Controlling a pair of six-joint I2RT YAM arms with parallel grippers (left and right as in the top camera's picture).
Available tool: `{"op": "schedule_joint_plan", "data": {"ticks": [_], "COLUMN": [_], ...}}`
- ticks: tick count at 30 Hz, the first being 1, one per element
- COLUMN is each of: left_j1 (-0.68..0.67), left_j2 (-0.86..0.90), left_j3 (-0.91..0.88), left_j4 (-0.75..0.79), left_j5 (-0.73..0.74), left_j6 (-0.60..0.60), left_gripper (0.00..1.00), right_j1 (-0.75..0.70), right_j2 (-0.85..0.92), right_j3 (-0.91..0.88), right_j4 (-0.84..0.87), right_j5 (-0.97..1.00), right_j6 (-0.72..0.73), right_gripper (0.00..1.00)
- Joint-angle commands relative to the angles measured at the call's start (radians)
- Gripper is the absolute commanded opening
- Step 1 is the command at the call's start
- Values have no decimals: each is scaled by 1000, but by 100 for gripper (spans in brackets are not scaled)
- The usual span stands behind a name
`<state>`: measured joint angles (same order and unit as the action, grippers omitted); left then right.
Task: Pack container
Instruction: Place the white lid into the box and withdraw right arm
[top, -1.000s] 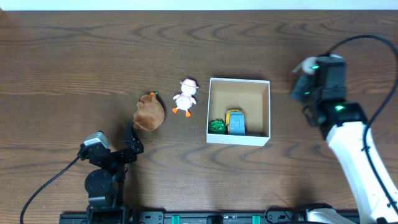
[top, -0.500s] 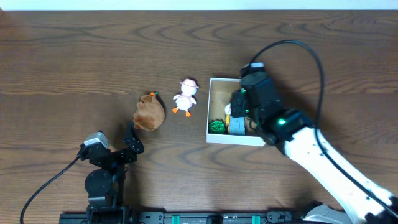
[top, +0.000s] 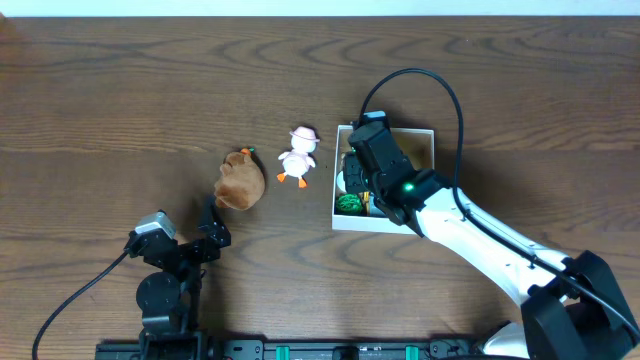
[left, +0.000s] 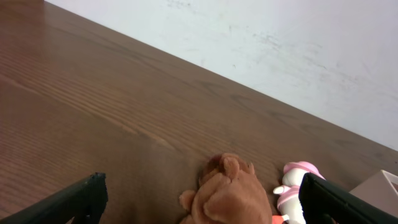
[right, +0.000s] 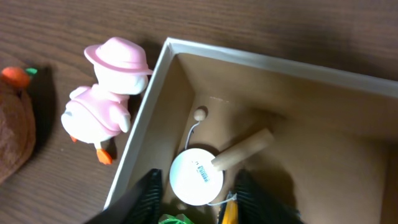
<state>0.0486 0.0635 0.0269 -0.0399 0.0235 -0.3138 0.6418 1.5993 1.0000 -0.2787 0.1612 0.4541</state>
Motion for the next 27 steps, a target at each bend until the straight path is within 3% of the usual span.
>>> {"op": "schedule_joint_plan", "data": {"ticks": [1, 2, 8, 16, 21, 27], "left_j1": [-4, -4, -4, -4, -4, -4], "left_j2": [0, 0, 0, 0, 0, 0], "left_j3": [-23, -23, -23, -23, -23, -23], "left_j4": [-28, -28, -28, -28, -28, -28], "left_j5": [-5, -5, -5, -5, -5, -5], "left_j6": [9, 10, 10, 9, 9, 10], "left_gripper": [98, 98, 98, 98, 98, 98], "right_j1": [-3, -10, -114, -417, -573, -622], "right_j2": [-92, -130, -367, -609, -646, -628], "right_j3": [16, 16, 16, 16, 16, 15], "right_j4": [-13, -32, -222, -443, -478, -485], "right_j5": [55, 79, 265, 352, 351, 351], "right_j6": [-29, -29, -29, -120, -119, -119], "right_gripper": [44, 44, 71, 99, 99, 99]}}
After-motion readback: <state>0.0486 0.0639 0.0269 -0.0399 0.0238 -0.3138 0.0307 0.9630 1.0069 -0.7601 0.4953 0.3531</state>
